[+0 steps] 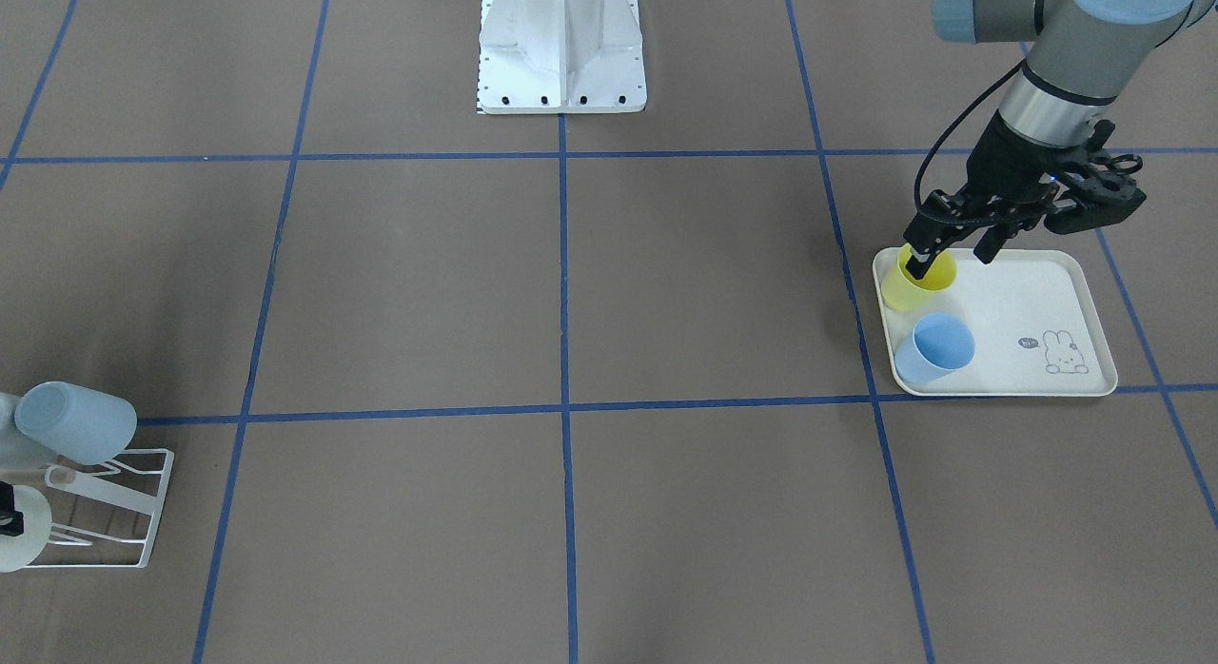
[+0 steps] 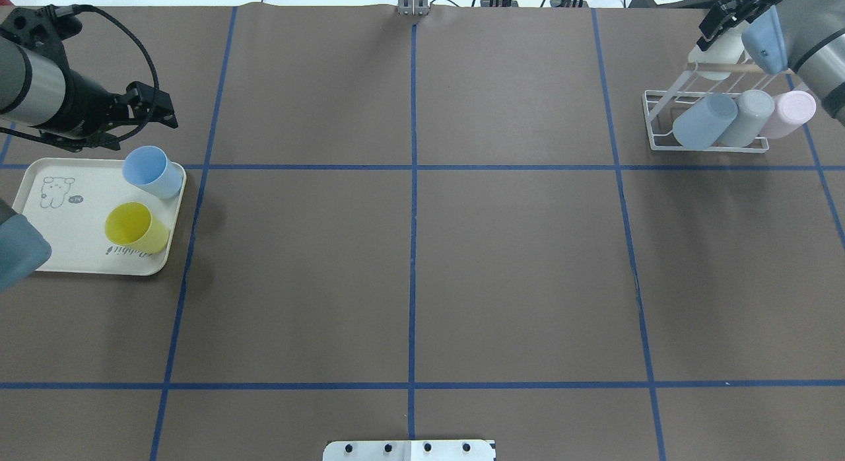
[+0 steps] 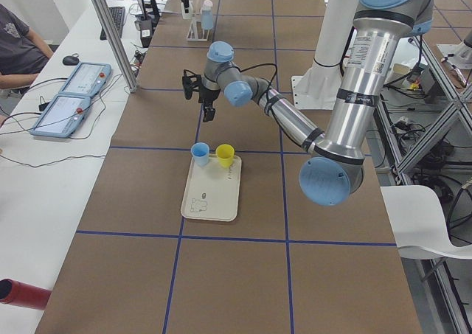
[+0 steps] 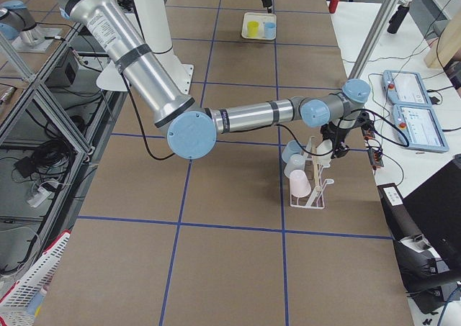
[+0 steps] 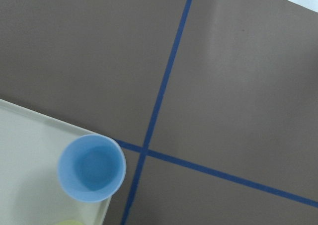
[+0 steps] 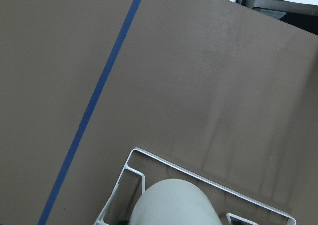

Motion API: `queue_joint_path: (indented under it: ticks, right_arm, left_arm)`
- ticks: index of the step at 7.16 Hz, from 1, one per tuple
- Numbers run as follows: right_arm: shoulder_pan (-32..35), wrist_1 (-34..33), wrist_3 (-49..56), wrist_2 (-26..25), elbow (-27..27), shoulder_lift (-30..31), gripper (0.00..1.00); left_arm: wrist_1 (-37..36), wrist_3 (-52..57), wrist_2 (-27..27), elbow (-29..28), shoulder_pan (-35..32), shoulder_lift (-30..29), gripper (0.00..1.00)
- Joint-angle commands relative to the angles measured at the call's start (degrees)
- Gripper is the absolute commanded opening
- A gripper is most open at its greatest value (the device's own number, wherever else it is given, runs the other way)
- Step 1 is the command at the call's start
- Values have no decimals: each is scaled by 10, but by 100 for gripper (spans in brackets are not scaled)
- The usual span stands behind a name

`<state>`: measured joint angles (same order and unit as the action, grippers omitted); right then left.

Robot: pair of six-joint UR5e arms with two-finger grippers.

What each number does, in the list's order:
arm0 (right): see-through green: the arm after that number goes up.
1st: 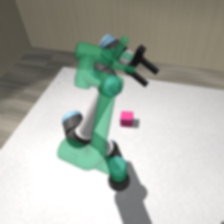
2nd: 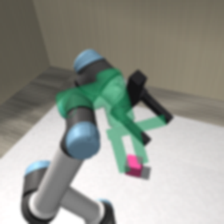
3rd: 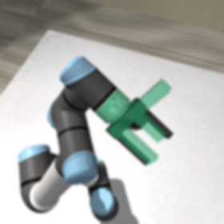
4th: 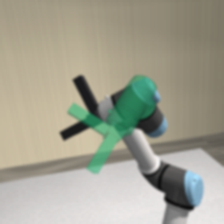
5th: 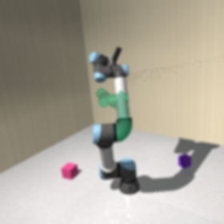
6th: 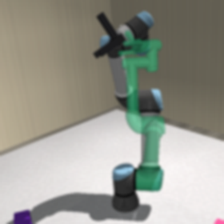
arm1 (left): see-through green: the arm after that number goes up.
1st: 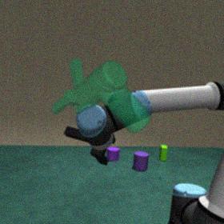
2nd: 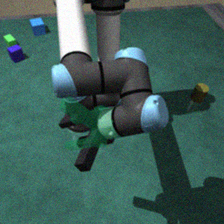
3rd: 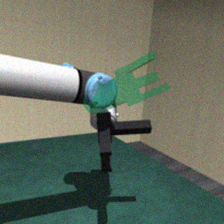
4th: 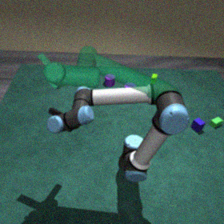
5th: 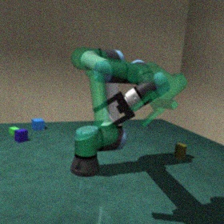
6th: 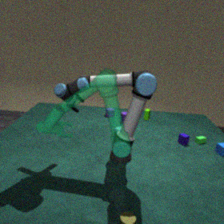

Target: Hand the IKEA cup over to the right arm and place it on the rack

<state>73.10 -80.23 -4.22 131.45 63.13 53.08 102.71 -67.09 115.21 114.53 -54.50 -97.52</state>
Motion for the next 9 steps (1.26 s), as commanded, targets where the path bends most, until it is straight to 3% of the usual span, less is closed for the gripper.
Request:
queue_joint_path:
  ticks: [1,5,7,9]
  right_arm:
    - [-1,2,-2,0,3,5,95]
    - [15,0,-8,5,37,-5,99]
    - [55,-37,-16,63,87,2,99]
    - [59,-59,-17,72,185,75,99]
  left_arm:
    - [1,44,1,-10,19,70,100]
    - [6,41,11,-51,47,66,99]
    - [8,40,13,-62,48,65,81]
    - [8,36,21,-70,61,65,56]
